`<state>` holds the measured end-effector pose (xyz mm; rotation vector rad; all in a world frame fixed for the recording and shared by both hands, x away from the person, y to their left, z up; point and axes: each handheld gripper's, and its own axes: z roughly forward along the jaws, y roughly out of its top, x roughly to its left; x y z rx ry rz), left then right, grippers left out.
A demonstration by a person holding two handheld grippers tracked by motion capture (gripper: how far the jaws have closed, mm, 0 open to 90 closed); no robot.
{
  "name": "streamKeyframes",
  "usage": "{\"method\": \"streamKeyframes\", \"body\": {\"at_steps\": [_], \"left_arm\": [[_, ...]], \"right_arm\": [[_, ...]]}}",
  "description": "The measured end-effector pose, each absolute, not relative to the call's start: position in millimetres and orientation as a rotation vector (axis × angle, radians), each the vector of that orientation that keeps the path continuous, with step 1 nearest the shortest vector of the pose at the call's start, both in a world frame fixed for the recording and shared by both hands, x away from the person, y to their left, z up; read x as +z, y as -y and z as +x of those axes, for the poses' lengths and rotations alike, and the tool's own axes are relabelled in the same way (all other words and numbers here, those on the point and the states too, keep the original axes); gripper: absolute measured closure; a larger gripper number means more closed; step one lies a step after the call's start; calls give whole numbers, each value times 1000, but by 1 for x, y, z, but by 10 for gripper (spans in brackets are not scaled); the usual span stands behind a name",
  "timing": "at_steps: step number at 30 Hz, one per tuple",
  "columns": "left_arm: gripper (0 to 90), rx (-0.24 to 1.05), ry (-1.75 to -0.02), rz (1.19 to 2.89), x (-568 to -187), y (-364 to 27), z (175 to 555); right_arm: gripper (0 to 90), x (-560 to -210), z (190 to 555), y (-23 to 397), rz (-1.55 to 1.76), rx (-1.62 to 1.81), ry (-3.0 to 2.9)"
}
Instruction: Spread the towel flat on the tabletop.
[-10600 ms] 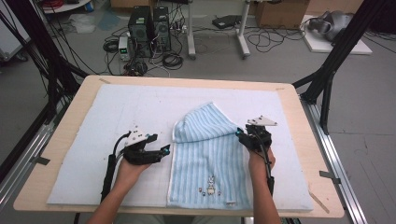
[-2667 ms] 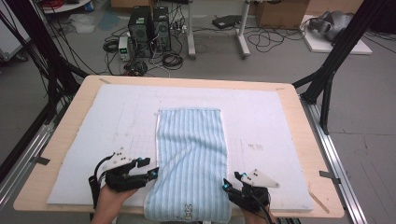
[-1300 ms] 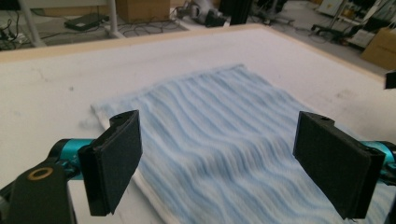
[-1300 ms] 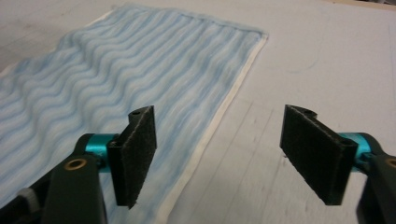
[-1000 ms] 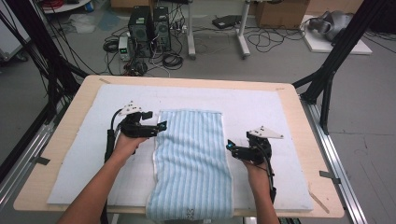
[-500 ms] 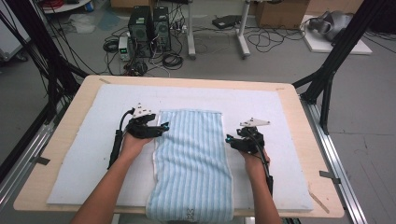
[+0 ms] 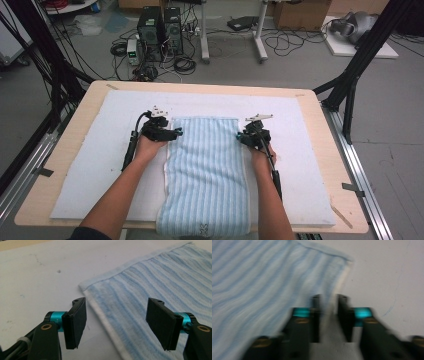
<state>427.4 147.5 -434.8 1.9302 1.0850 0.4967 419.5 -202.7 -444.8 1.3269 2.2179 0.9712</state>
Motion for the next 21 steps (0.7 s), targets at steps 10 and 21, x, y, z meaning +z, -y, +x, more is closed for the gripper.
{"method": "streamKeyframes", "body": {"at_steps": [10,21], "left_arm": [[329,523,-1066,1944,-430,-145,424],[301,473,-1065,1864,-427,-147,426]], "right_arm": [[658,-442,420,215,1379,917,-2081],[363,-421,387,238,1370,1096,-2041]]}}
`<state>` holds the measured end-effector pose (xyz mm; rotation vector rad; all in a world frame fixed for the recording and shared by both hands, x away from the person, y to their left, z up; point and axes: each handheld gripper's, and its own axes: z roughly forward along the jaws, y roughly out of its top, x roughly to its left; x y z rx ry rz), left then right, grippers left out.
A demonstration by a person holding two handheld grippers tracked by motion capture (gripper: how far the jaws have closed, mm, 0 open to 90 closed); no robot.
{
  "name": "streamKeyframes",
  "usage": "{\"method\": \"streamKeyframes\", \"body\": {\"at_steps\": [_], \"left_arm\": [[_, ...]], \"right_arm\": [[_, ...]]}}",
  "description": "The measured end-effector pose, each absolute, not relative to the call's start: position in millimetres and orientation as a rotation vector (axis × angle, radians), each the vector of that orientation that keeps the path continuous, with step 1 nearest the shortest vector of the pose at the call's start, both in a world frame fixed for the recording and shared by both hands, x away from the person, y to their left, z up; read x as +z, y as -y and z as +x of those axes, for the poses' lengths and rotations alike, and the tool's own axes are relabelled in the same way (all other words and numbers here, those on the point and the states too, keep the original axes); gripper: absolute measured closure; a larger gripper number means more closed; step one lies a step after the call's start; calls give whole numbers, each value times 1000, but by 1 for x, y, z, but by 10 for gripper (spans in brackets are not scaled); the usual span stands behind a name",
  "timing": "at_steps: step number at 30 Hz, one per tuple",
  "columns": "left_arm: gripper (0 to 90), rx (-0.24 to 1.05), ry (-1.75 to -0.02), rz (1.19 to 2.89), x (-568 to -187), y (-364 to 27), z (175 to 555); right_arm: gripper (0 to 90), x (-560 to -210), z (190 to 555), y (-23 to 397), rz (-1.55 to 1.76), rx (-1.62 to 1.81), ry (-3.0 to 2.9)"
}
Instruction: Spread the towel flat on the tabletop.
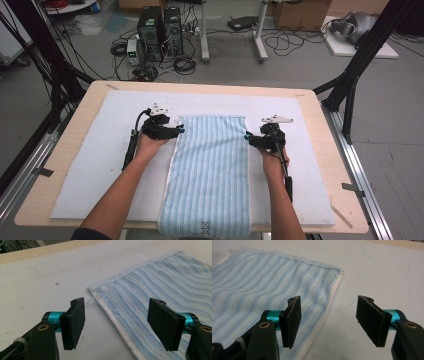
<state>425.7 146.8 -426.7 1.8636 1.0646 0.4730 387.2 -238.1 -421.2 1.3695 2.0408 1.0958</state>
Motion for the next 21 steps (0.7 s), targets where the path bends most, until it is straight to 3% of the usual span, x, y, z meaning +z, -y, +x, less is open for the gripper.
{"method": "streamKeyframes", "body": {"at_steps": [2,9,14,21], "left_arm": [[289,469,-1053,1847,-425,-148,426],[239,446,-1057,1851,-412,-140,434],[254,465,-1066,1883,-405,-135,444],[328,481,-1137,1946,-429,-138,461]], "right_arm": [[358,-421,379,242,1345,1110,-2016],[206,-419,368,248,1331,1166,-2001],[228,-415,357,250,1329,1127,-2022],[264,-412,353,257,1336,1125,-2013]]}}
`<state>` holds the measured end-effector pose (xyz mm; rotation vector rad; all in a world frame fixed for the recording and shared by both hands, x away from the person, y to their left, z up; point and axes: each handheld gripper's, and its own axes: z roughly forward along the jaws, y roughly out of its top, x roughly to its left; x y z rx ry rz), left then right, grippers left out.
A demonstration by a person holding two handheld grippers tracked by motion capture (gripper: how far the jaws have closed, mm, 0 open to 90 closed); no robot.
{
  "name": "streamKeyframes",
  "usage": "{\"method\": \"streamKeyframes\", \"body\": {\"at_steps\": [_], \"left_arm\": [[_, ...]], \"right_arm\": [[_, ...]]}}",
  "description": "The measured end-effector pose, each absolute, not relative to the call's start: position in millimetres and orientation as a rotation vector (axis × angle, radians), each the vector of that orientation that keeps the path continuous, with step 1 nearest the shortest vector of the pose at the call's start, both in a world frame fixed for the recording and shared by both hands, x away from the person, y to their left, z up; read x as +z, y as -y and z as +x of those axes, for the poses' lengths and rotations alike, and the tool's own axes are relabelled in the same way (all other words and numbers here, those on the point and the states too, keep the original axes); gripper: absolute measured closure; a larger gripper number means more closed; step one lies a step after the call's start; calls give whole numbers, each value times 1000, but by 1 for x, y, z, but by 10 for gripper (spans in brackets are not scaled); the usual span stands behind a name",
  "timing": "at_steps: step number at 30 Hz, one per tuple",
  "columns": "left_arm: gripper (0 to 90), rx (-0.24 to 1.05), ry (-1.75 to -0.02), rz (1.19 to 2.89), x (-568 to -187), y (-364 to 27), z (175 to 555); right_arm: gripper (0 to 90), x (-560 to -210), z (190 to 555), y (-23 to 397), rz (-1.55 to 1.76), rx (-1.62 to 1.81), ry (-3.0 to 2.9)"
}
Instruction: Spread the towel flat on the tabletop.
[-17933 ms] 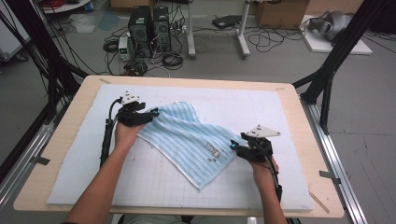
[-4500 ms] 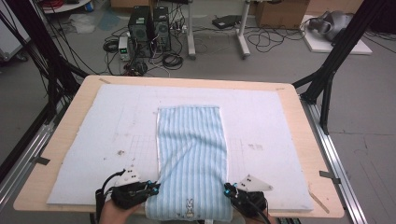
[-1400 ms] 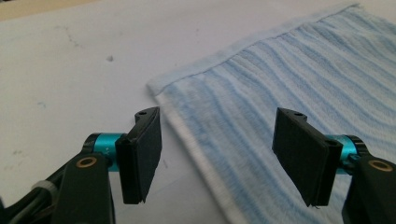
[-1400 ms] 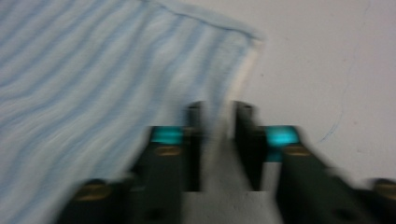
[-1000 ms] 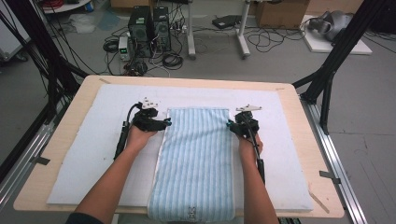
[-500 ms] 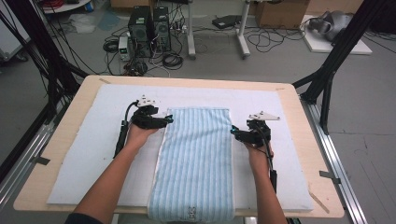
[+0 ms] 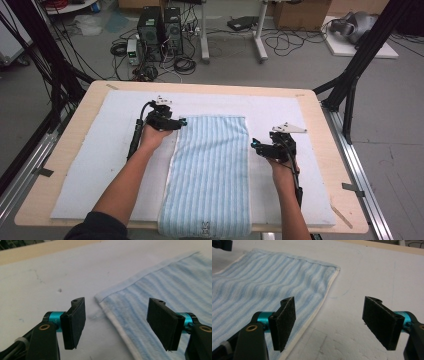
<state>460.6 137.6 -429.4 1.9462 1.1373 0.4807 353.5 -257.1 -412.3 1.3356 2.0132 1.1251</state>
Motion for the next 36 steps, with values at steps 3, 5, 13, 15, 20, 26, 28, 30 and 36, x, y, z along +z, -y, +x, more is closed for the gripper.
{"method": "streamKeyframes", "body": {"at_steps": [3,5,13,15,20,26,28,30,36], "left_arm": [[412,511,-1135,1957,-439,-132,465],[458,507,-1130,1980,-445,-126,468],[867,630,-1059,2135,-443,-92,474],[871,620,-1095,2112,-443,-95,479],[831,671,-1245,2015,-445,-105,488],[325,565,-1273,1949,-438,-114,482],[301,545,-1266,1905,-434,-120,477],[281,499,-1258,1877,-431,-126,471],[233,476,-1199,1846,-420,-138,450]], "right_arm": [[266,-414,353,260,1349,1128,-2005],[268,-417,353,260,1361,1117,-2015],[274,-424,353,264,1382,1118,-2019],[285,-426,354,264,1378,1123,-2025],[287,-429,353,263,1410,1140,-2001],[289,-434,354,257,1433,1133,-2021],[323,-435,353,257,1433,1129,-2020],[372,-436,354,256,1429,1129,-2030],[623,-438,358,254,1421,1090,-2038]]}}
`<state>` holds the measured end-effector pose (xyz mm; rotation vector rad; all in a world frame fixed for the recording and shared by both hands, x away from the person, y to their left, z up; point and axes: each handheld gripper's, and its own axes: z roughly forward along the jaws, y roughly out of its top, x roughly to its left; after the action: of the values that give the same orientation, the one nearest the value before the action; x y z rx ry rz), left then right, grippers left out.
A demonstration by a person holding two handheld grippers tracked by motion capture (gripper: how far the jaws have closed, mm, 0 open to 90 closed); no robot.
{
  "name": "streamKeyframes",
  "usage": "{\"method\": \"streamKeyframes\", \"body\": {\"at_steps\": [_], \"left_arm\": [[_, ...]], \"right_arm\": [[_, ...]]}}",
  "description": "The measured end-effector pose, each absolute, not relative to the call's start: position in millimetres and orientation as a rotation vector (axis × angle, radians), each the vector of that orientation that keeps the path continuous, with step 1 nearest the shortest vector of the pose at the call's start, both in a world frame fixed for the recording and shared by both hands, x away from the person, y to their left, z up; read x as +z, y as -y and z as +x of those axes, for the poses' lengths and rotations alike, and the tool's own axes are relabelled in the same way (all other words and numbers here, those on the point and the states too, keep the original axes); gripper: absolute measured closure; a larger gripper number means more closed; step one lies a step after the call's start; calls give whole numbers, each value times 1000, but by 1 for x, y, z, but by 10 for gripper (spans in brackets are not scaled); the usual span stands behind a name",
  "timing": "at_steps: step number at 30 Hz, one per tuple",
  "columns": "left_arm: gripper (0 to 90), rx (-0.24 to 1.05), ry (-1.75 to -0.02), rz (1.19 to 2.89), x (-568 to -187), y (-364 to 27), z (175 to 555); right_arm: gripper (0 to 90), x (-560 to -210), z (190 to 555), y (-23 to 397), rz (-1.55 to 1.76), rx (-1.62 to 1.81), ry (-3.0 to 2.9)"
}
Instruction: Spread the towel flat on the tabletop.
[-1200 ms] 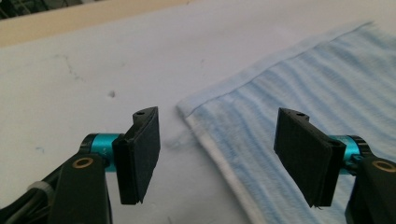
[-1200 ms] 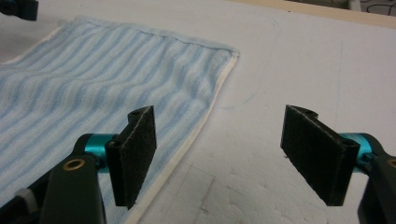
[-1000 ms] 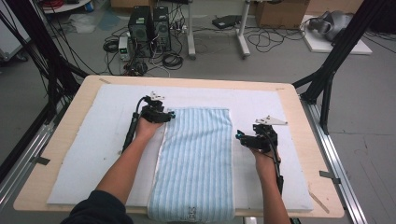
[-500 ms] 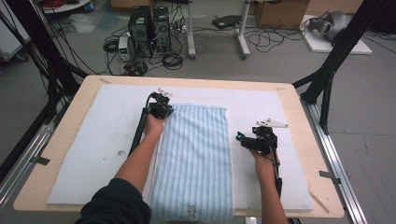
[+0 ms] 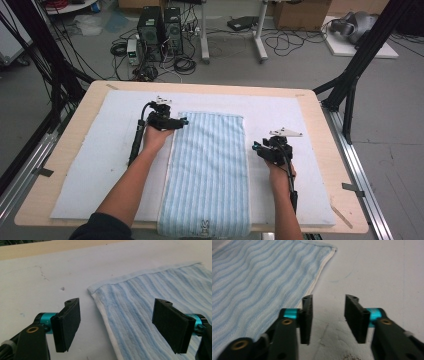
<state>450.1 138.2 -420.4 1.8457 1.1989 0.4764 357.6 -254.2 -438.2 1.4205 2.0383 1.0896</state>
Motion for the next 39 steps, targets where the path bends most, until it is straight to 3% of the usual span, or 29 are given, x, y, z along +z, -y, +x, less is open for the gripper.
{"method": "streamKeyframes", "body": {"at_steps": [3,7,11,14,16,18,20,21,22,25,29,31,33,34,39], "left_arm": [[264,475,-1208,1838,-418,-148,443],[423,365,-1218,1918,-427,-152,443],[511,339,-1196,2032,-440,-140,444],[596,424,-1212,2041,-440,-135,443],[706,442,-1243,2027,-440,-136,442],[876,443,-1245,2034,-440,-137,442],[880,448,-1249,2033,-440,-136,442],[881,441,-1265,2019,-440,-137,443],[882,440,-1287,1998,-440,-137,443],[885,510,-1327,1981,-440,-137,443],[847,532,-1378,1917,-443,-134,441],[596,497,-1400,1865,-444,-137,441],[442,534,-1386,1879,-442,-139,440],[409,535,-1368,1875,-440,-141,439],[389,490,-1283,1840,-429,-159,425]], "right_arm": [[674,-440,360,254,1422,1091,-2038],[686,-442,364,247,1433,1071,-2070],[610,-442,374,234,1429,1081,-2084],[535,-442,389,225,1439,1072,-2073],[508,-445,402,220,1452,1030,-2075],[554,-448,414,214,1466,974,-2087],[684,-447,422,208,1438,952,-2103],[825,-446,425,206,1426,968,-2122],[874,-446,428,203,1413,968,-2142],[891,-443,436,196,1376,905,-2147],[890,-442,452,194,1378,880,-2138],[860,-442,454,193,1395,899,-2125],[713,-440,452,193,1400,925,-2115],[634,-436,450,193,1397,947,-2111],[563,-407,424,201,1290,1023,-2083]]}}
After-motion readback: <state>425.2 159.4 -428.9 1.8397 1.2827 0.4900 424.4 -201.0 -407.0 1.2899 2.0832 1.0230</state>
